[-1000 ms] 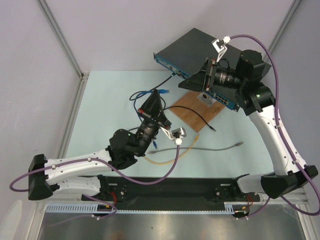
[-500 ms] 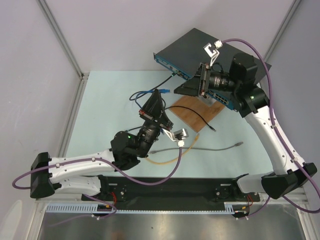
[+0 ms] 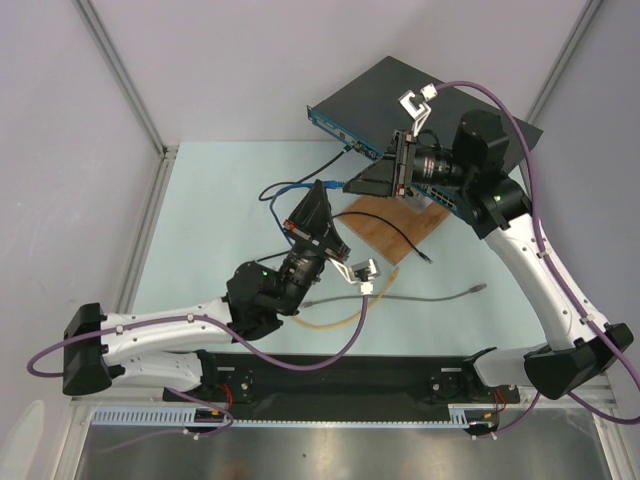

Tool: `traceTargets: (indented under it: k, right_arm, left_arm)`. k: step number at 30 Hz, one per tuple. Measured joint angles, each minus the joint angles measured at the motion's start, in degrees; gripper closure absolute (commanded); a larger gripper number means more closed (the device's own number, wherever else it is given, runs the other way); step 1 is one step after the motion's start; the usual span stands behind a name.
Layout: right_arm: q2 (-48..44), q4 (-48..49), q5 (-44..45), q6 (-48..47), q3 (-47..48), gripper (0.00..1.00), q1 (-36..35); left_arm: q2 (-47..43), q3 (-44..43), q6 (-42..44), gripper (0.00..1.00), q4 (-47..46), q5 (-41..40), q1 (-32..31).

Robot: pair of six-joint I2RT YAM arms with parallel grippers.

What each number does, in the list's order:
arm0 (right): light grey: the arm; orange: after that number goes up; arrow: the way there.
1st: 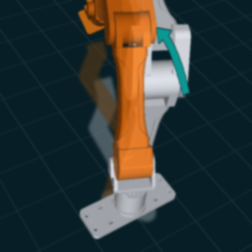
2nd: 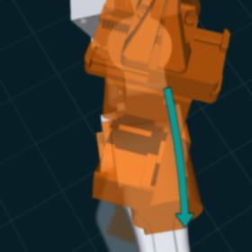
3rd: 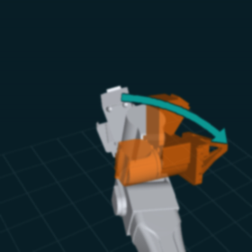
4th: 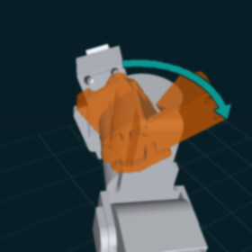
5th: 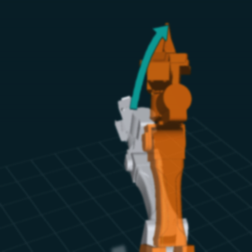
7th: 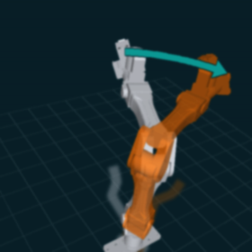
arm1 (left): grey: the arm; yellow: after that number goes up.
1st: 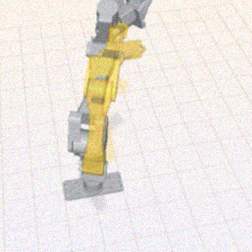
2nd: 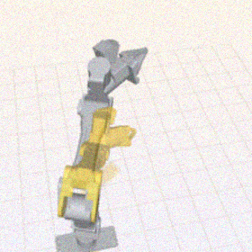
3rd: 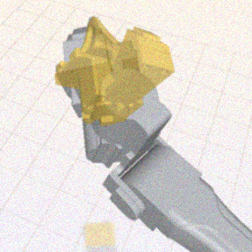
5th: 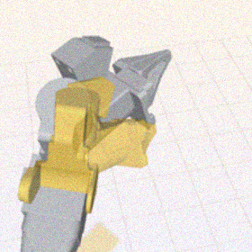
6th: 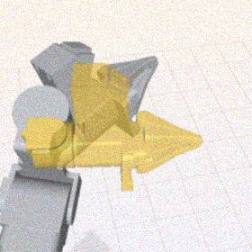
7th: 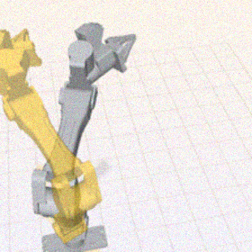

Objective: Insert the plug into the switch port

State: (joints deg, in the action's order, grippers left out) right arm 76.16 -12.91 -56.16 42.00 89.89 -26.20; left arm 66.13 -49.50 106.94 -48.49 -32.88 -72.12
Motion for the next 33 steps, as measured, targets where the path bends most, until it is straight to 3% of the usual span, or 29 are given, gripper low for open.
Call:
traceTargets:
  k: [7,8,9,10,11,14,15,17,20,22,26,29,33]
  right_arm:
    - [0.0,0.5,0.4,0.2,0.0,0.8,-0.7]
    - [0.0,0.5,0.5,0.2,0.0,0.86,-0.7]
    - [0.0,0.3,0.6,-0.2,0.0,1.0,-0.7]
    - [0.0,0.2,0.7,-0.4,0.0,1.0,-0.7]
    - [0.1,0.0,0.8,-0.4,0.0,1.0,-0.7]
    - [0.2,-0.2,0.5,-1.2,0.0,1.0,-0.7]
    - [0.2,-0.3,0.0,-1.4,0.0,1.0,-0.6]
    - [0.2,-0.1,-1.4,-1.7,0.0,1.0,-0.1]
    - [0.2,0.5,-4.9,-2.3,0.0,1.0,1.9]
    - [0.2,0.6,-7.1,-3.3,-0.1,1.0,3.1]
    - [0.3,-0.6,-11.9,-6.9,-0.2,1.0,4.1]
    - [0.4,-3.1,-15.0,-9.4,-0.4,1.0,3.9]
    - [0.4,-6.6,-16.5,-12.4,-1.4,1.0,3.3]
  left_arm:
    - [0.8,0.0,-0.5,1.0,1.4,0.0,0.0]
    - [1.0,0.0,-0.5,1.0,1.5,0.0,0.0]
    - [1.1,0.0,-0.5,0.99,1.5,0.0,0.0]
    - [1.1,0.0,-0.5,0.97,1.5,0.0,0.0]
    - [1.1,0.0,-0.5,0.81,1.4,-0.1,0.0]
    - [1.0,-0.4,-1.6,0.52,2.5,-0.5,-0.2]
    - [1.0,-0.9,-2.9,0.46,3.8,-0.9,-0.3]
    - [0.9,-3.3,-8.5,0.44,9.4,-2.1,-0.5]
    - [-1.2,-11.0,-24.5,0.32,26.9,0.5,1.1]
    - [-4.9,-15.8,-36.7,0.32,38.2,5.5,4.1]
    - [-14.5,-17.7,-54.7,0.32,50.6,15.0,8.2]
    - [-17.0,-20.3,-62.8,0.38,56.3,20.1,8.2]
    - [-15.8,-21.7,-69.9,0.39,61.1,24.6,8.3]
